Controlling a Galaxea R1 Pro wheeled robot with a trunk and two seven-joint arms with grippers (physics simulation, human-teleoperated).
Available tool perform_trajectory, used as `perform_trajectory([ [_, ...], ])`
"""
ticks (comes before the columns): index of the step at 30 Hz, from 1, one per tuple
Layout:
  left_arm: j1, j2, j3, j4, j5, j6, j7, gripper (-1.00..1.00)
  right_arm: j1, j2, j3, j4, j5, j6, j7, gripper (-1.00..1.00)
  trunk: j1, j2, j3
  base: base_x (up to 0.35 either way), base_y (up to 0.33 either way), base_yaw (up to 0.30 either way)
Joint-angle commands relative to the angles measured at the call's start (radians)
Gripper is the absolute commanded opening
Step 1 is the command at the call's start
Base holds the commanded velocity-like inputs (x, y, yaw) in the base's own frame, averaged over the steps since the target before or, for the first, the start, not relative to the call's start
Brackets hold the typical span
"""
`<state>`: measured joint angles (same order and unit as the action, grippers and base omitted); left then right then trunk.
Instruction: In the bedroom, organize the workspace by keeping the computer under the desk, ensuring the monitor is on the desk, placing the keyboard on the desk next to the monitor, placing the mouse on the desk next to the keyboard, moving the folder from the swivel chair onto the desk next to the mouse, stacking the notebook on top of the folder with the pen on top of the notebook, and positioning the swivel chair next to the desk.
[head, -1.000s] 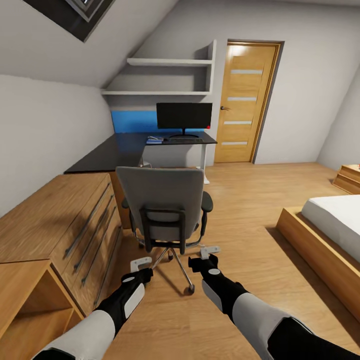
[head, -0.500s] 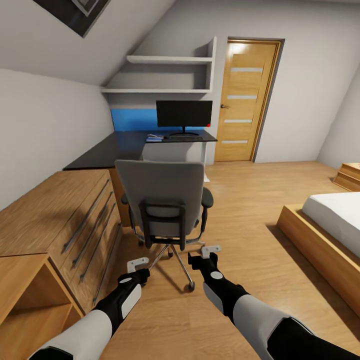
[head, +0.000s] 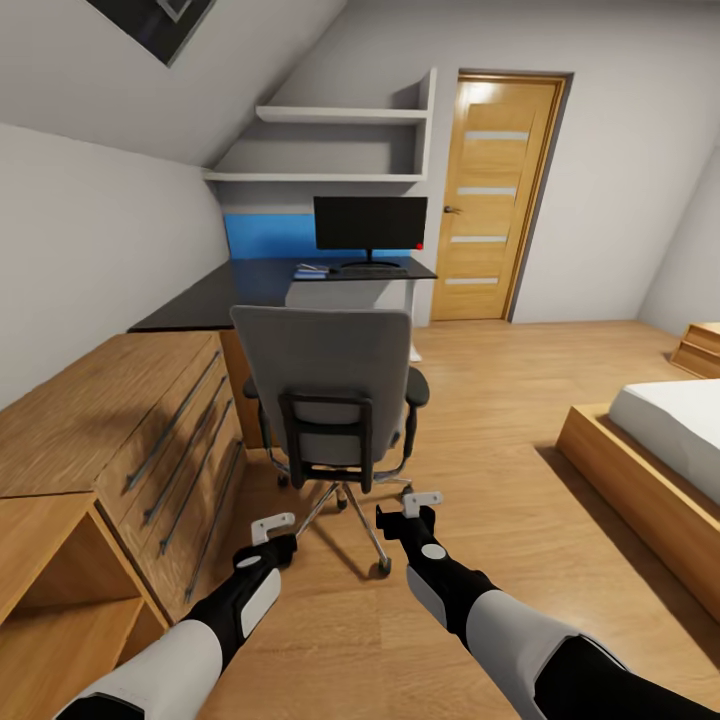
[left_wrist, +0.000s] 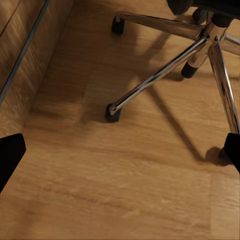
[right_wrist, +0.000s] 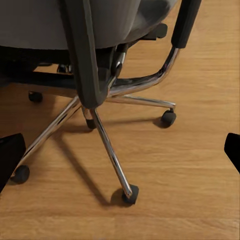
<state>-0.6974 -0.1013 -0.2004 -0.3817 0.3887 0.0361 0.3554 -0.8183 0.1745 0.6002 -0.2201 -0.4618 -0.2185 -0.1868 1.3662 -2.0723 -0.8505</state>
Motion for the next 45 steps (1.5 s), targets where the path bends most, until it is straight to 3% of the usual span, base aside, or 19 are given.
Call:
perform_trajectory([
  [1, -0.001, 0.001, -0.008, 0.000, 0.006, -0.002, 0.008, 1.00, -0.001, 0.000, 0.008, 0.001, -0.007, -0.004, -0.005, 1.00, 0.004, -0.008, -0.004, 0.000, 0.000, 0.130],
  [11, -0.001, 0.000, -0.009, 0.013, 0.006, -0.036, 0.008, 1.00, -0.001, 0.000, 0.008, 0.001, -0.009, -0.006, -0.005, 1.00, 0.042, -0.078, -0.032, 0.000, 0.000, 0.149],
  [39, -0.001, -0.003, -0.015, 0.032, 0.003, -0.035, 0.008, 1.00, 0.001, 0.000, 0.009, 0.000, -0.009, -0.030, -0.001, 1.00, 0.149, -0.274, -0.120, 0.000, 0.000, 0.005],
  [45, -0.001, -0.004, -0.016, 0.033, 0.002, -0.035, 0.007, 1.00, 0.001, 0.000, 0.009, 0.000, -0.009, -0.031, -0.001, 1.00, 0.149, -0.274, -0.120, 0.000, 0.000, 0.000],
])
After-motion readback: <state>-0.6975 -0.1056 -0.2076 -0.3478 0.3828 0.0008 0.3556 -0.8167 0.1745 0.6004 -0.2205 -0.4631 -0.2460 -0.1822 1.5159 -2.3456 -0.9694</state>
